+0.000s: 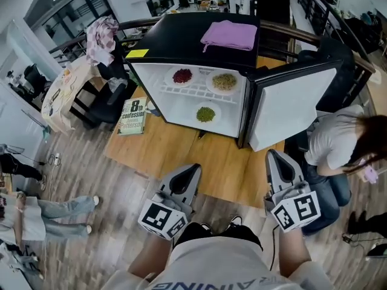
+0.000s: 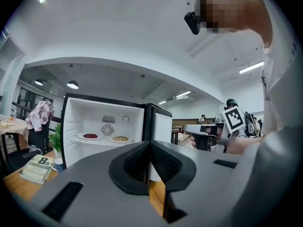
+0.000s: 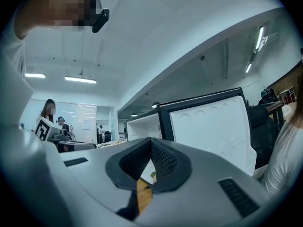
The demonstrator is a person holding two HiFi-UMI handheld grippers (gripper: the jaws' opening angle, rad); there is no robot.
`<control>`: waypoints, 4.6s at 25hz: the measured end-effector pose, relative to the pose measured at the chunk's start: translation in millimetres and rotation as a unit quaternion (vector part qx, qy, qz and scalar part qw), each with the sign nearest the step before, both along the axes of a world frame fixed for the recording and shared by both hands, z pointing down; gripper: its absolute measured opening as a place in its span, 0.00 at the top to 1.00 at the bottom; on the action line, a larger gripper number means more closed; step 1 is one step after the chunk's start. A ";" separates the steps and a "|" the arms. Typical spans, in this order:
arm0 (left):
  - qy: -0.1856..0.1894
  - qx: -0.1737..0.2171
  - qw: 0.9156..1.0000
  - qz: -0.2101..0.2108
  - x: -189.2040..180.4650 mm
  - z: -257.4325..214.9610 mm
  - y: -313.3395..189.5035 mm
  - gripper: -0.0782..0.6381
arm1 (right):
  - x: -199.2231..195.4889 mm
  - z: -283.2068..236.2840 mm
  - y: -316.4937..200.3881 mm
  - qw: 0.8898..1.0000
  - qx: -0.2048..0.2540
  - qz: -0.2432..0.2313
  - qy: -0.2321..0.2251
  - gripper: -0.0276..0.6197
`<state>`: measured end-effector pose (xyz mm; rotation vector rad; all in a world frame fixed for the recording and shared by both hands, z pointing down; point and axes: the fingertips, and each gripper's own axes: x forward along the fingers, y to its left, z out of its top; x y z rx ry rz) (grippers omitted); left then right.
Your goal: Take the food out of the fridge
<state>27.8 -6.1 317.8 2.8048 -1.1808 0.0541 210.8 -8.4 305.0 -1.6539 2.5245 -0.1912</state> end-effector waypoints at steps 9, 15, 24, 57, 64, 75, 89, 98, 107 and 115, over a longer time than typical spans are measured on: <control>0.011 0.001 1.000 0.015 16.7 3.0 -27.5 0.88 | 15.8 4.2 -10.5 1.000 -0.008 0.014 0.004 0.93; 0.038 -0.024 0.999 0.029 5.8 2.9 -64.8 0.88 | -0.6 -0.6 -19.7 1.000 -0.007 0.023 0.011 0.93; 0.074 -0.101 0.992 0.021 11.9 19.9 -147.4 0.88 | -16.8 4.3 -30.9 0.999 -0.016 0.023 0.021 0.93; 0.266 -0.545 0.795 0.003 82.3 89.7 -288.1 0.66 | -50.1 1.5 -58.7 1.000 -0.007 -0.022 0.015 0.93; 0.249 -0.561 0.789 -0.034 77.9 102.2 -291.9 0.84 | -52.0 4.7 -56.3 0.999 -0.008 -0.031 0.014 0.93; 0.319 -0.570 0.756 -0.047 78.3 94.3 -294.9 0.80 | -57.7 9.7 -51.1 0.999 -0.011 -0.043 0.014 0.93; 0.325 -0.545 0.771 -0.050 74.3 93.8 -295.4 0.87 | -54.8 18.1 -44.8 0.999 -0.022 -0.043 0.016 0.93; 0.343 -0.531 0.774 -0.043 57.3 92.3 -264.9 0.87 | -63.0 21.6 -42.9 0.998 -0.026 -0.055 0.022 0.93; 0.373 -0.526 0.763 -0.046 49.5 107.4 -258.6 0.86 | -73.9 21.7 -37.8 0.997 -0.027 -0.066 0.027 0.93; 0.400 -0.535 0.744 -0.009 67.3 106.5 -259.1 0.73 | -70.1 25.3 -35.9 0.997 -0.035 -0.058 0.026 0.93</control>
